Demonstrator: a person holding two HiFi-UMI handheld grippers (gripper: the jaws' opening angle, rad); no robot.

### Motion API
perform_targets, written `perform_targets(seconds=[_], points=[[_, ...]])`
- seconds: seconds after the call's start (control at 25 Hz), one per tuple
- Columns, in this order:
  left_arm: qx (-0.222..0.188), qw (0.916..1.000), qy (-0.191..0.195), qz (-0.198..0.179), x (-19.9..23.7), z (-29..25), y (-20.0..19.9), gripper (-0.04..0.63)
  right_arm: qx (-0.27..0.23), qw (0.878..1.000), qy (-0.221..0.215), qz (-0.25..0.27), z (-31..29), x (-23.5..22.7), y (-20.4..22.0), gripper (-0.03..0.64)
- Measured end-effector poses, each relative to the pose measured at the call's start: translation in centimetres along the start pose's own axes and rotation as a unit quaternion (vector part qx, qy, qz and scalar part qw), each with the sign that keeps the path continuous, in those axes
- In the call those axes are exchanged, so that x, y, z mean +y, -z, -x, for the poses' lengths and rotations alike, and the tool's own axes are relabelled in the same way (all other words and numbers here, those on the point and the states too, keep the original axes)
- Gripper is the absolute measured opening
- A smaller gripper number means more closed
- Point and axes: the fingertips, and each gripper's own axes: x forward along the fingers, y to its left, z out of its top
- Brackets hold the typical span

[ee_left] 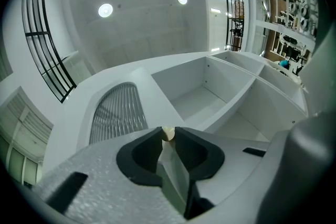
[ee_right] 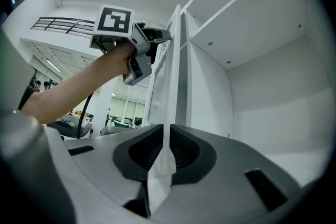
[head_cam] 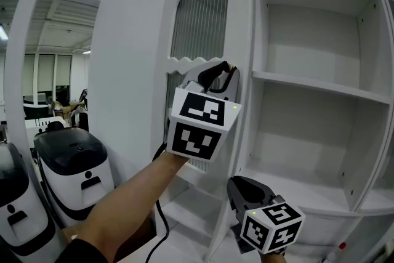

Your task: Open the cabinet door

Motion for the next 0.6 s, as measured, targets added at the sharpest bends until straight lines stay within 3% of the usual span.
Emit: perform_targets(seconds=[0.12, 0.24, 0.48, 0.6], points=[[0.002, 1.0, 0.0, 0.004, 0.1, 0.3, -0.2, 0.083, 0.006, 1.0, -0.007, -0.008, -0.1, 0.3, 0.8, 0.031], [0.001, 1.0, -0.001, 0.007, 0.2, 0.6, -0.3, 0.083, 0.014, 1.0, -0.014, -0.02, -0.4, 0.4, 1.9, 0.08], [0.008, 0.9999, -0.005, -0.01, 0.2, 1.1, 0.2, 0.081, 0.027, 0.998, -0.028, -0.044, -1.5, 0.3, 3.4, 0.081], [0.023, 0.9996, -0.005, -0.017, -0.1, 1.2, 1.0, 0.049, 0.029, 0.998, -0.029, -0.05, -2.3, -0.2, 3.9, 0.086]])
